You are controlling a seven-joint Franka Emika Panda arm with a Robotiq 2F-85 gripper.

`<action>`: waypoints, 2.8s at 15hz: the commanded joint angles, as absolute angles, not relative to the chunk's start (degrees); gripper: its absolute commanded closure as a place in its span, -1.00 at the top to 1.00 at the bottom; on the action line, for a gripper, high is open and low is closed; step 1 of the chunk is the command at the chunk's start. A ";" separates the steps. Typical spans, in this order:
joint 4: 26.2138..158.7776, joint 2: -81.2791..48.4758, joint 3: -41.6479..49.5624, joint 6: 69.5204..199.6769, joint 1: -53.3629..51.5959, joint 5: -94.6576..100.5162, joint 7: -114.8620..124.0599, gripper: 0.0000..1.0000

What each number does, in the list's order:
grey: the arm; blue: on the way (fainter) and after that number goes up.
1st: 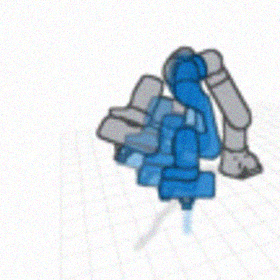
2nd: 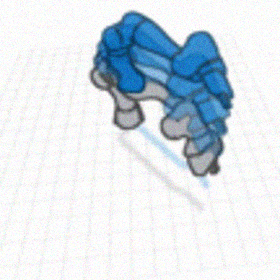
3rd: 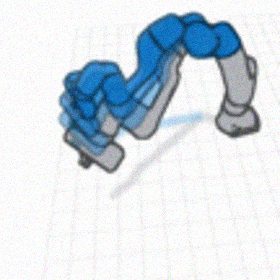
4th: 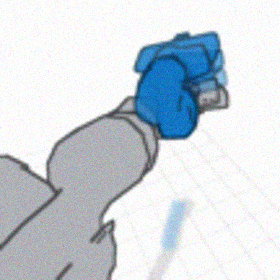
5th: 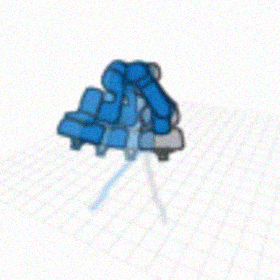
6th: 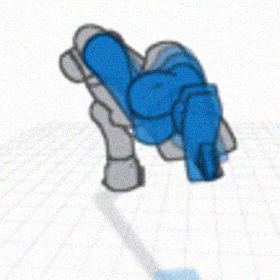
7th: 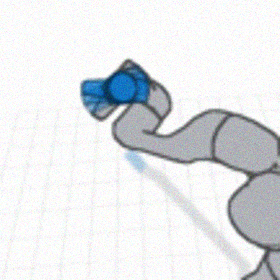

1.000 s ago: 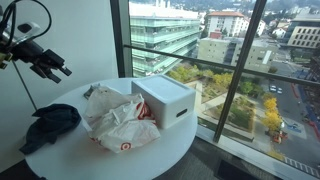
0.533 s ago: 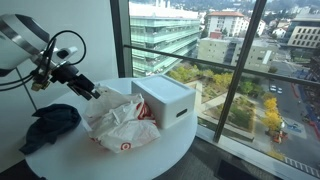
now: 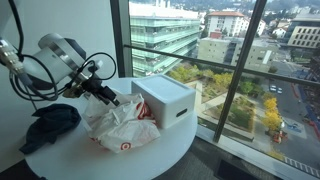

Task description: Pick up all the items from the plastic and put them on the table one by one

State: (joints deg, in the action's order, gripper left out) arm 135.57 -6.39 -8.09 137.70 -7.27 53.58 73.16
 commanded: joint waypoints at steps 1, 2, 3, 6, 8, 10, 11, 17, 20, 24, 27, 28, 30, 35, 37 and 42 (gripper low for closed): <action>130.58 -13.78 -5.04 143.00 -6.36 55.66 72.97 1.00; 129.44 -15.89 -4.19 144.24 -6.17 55.65 72.57 1.00; 128.19 -18.13 -3.36 145.19 -6.07 55.35 72.16 1.00; 124.65 -23.50 -1.17 148.26 -6.56 55.86 72.06 1.00; 122.19 -26.67 -0.28 151.15 -6.78 55.31 71.55 1.00; 119.73 -30.12 0.79 153.64 -7.11 54.99 71.55 1.00; 118.62 -31.76 1.26 154.61 -7.18 54.64 71.36 1.00; 116.91 -37.03 2.72 157.55 -6.67 52.26 68.03 0.32; 118.51 -35.24 1.11 157.33 -5.79 54.30 69.38 -0.14; 121.33 -31.66 0.20 155.23 -6.44 53.86 68.79 -0.72; 125.34 -25.42 1.51 151.92 -9.81 49.35 66.47 -0.89; 126.65 -22.79 1.69 150.17 -10.88 49.07 66.68 -0.94; 128.55 -17.09 1.78 145.12 -13.15 49.47 68.20 -0.90; 129.61 -4.61 -5.55 125.97 -13.13 35.12 56.89 -0.90; 128.28 -0.15 -8.14 117.32 -13.78 26.52 50.40 -0.90; 124.57 10.31 -15.44 103.55 -16.33 26.53 50.14 -0.90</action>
